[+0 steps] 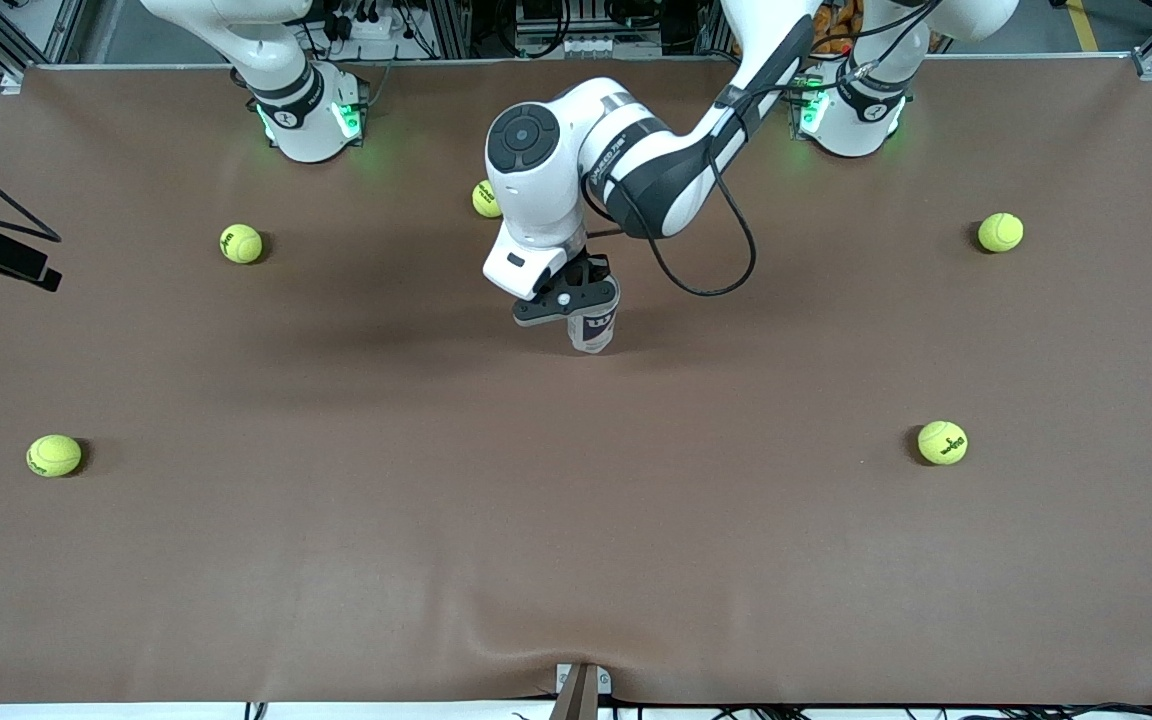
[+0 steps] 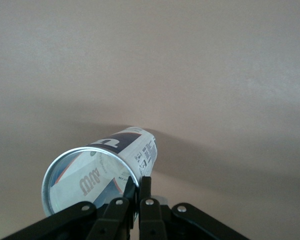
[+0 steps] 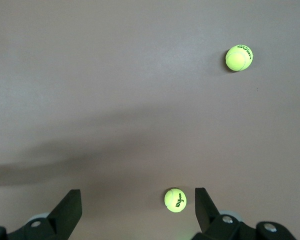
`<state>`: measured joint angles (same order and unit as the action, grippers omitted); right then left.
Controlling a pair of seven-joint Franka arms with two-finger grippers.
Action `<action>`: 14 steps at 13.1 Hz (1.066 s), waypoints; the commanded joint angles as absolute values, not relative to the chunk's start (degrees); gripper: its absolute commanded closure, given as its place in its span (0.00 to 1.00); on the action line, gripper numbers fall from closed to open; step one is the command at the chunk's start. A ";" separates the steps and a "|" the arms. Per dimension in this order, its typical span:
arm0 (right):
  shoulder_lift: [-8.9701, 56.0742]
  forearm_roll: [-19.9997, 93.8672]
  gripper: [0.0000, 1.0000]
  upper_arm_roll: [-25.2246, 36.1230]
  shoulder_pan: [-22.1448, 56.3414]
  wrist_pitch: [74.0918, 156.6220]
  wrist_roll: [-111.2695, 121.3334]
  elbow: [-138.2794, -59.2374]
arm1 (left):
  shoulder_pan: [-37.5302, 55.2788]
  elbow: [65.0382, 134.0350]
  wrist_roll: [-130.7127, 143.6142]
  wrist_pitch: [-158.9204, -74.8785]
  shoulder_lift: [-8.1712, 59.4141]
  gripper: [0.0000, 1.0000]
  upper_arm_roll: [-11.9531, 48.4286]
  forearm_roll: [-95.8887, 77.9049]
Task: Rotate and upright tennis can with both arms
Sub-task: 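Lower the upright can onto the table and open the left gripper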
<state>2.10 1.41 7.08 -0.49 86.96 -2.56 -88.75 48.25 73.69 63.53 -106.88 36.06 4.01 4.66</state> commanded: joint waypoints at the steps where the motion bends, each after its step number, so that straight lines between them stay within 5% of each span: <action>1: 2.55 2.64 0.00 6.33 -2.02 86.48 -1.93 -86.93 | 49.04 73.21 64.86 -107.40 36.30 0.97 3.34 6.06; 3: 2.55 2.55 0.00 6.42 -2.37 86.40 -1.85 -86.66 | 49.04 73.21 64.78 -107.40 36.56 0.87 3.34 6.06; 8: 2.55 2.64 0.00 6.42 -2.72 86.40 -1.67 -86.66 | 49.04 73.21 64.51 -107.75 36.74 0.81 3.34 6.06; 9: 2.55 2.72 0.00 6.42 -2.72 86.40 -1.67 -86.66 | 48.96 73.21 64.51 -107.84 36.48 0.74 3.34 6.06; 11: 2.64 2.81 0.00 6.42 -2.72 86.31 -1.67 -86.66 | 48.96 73.04 64.69 -107.84 35.78 0.30 3.34 6.06; 14: 2.64 2.81 0.00 6.42 -2.72 86.31 -1.67 -86.66 | 48.78 73.04 64.78 -107.67 34.11 0.01 3.43 5.98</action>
<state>2.10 1.45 7.20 -1.30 86.96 -2.56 -87.87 48.24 72.89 63.53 -107.89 35.90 3.89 4.66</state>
